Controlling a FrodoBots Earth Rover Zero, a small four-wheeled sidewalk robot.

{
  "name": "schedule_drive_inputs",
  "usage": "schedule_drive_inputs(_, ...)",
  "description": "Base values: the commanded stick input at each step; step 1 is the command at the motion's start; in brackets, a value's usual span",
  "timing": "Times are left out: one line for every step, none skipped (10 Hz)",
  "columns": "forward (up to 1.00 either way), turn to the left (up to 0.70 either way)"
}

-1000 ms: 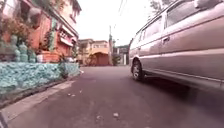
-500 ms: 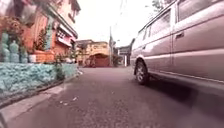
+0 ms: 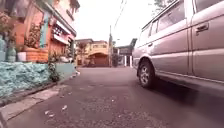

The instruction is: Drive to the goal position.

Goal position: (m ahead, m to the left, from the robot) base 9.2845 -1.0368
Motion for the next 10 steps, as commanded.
schedule_drive_inputs(0.7, 0.0)
schedule_drive_inputs(0.7, 0.0)
schedule_drive_inputs(0.7, 0.0)
schedule_drive_inputs(0.7, 0.0)
schedule_drive_inputs(0.7, 0.0)
schedule_drive_inputs(0.7, 0.0)
schedule_drive_inputs(0.7, 0.0)
schedule_drive_inputs(0.7, 0.0)
schedule_drive_inputs(0.7, 0.0)
schedule_drive_inputs(0.7, 0.0)
